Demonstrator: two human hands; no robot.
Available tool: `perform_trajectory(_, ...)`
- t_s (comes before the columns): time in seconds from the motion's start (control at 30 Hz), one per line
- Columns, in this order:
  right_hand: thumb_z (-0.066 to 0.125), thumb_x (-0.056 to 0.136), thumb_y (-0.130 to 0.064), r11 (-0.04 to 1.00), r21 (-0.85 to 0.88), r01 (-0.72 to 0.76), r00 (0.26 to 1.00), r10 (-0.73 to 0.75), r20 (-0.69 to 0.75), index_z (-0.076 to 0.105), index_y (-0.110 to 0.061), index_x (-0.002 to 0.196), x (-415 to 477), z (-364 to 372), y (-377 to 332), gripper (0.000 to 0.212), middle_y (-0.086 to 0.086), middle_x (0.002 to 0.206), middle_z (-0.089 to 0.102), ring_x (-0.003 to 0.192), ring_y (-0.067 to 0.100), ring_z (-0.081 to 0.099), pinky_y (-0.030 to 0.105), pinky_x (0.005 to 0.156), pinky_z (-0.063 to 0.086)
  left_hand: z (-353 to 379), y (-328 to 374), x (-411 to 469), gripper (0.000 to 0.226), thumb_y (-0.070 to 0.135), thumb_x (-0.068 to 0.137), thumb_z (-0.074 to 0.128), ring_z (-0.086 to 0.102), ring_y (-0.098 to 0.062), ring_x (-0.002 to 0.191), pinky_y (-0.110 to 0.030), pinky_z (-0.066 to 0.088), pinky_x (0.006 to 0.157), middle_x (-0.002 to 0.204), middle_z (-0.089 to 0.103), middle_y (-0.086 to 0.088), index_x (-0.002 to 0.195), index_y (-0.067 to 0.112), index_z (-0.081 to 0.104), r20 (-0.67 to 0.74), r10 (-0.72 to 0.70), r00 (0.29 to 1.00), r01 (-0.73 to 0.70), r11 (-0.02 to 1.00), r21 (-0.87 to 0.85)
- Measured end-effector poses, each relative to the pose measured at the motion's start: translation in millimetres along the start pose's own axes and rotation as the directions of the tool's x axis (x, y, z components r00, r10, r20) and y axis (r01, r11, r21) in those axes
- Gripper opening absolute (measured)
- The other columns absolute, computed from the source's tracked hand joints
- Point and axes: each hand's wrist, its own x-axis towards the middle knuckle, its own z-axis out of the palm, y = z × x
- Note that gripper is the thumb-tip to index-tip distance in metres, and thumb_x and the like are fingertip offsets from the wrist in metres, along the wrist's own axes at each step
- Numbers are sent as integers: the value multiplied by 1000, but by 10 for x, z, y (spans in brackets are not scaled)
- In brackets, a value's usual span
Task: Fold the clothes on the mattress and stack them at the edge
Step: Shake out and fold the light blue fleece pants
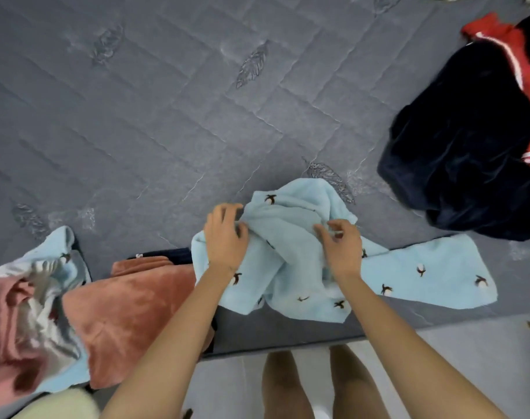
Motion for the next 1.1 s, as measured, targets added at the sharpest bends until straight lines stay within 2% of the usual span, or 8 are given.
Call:
perform_trajectory(0.17,67,89,-30,967,98,-236,972,237,3,50,1,129,375,-132,290,54,18,127,57,121,31,52,46,105,40,371,577,214,32,5,91,54,53,-29,112,-42,39,99,125,57,-10,123,7,58,93,268,959,-254,957,-139)
perform_trajectory(0.3,70,87,-29,931,112,-347,936,335,112,57,1,117,690,-143,430,44,12,115,64,109,24,59,31,95,46,796,901,421,43,21,95,55,40,-23,134,-41,29,110,143,46,-7,137,11,47,280,235,931,-198,968,-156)
perform_trajectory(0.4,70,87,-19,947,145,-286,957,277,80,48,-11,80,805,-170,429,24,1,74,50,76,17,46,14,56,36,948,969,496,49,21,95,55,32,-23,139,-41,24,114,148,39,-9,141,13,43,351,238,905,-203,970,-135)
perform_trajectory(0.6,69,87,-13,964,255,-72,983,25,184,56,-6,83,655,-547,-187,15,6,75,59,76,15,52,32,71,46,667,1130,516,74,13,87,60,-5,-22,148,-42,-2,117,161,8,-1,150,26,22,560,309,769,-303,947,-107)
perform_trajectory(0.7,71,86,-15,938,344,-33,974,-47,220,62,0,84,484,-856,-708,18,19,80,66,75,15,58,39,71,51,252,1425,543,80,28,87,66,2,-16,147,-42,-1,117,159,16,2,150,30,17,580,352,734,-344,930,-130)
perform_trajectory(0.83,74,84,-23,937,344,59,981,-117,153,57,-14,73,266,-1338,-1528,22,-4,67,58,59,5,53,19,57,44,-532,1981,579,41,35,82,73,50,-21,104,-37,37,93,108,58,0,113,19,51,428,421,799,-366,907,-209)
perform_trajectory(1.0,73,85,-22,907,388,164,942,-260,211,53,-7,93,-227,-1784,-2356,27,-4,67,53,43,-10,50,6,45,37,-1604,2530,417,40,30,78,78,46,-14,70,-18,35,55,82,53,-2,96,2,56,380,402,833,-320,911,-261)
perform_trajectory(1.1,69,88,-33,900,381,213,890,-339,305,51,-18,107,-519,-1910,-2573,31,-4,87,65,63,-14,60,6,58,44,-2129,2728,259,31,27,79,77,38,-7,59,-22,30,52,68,43,4,78,8,52,318,427,847,-326,888,-324)
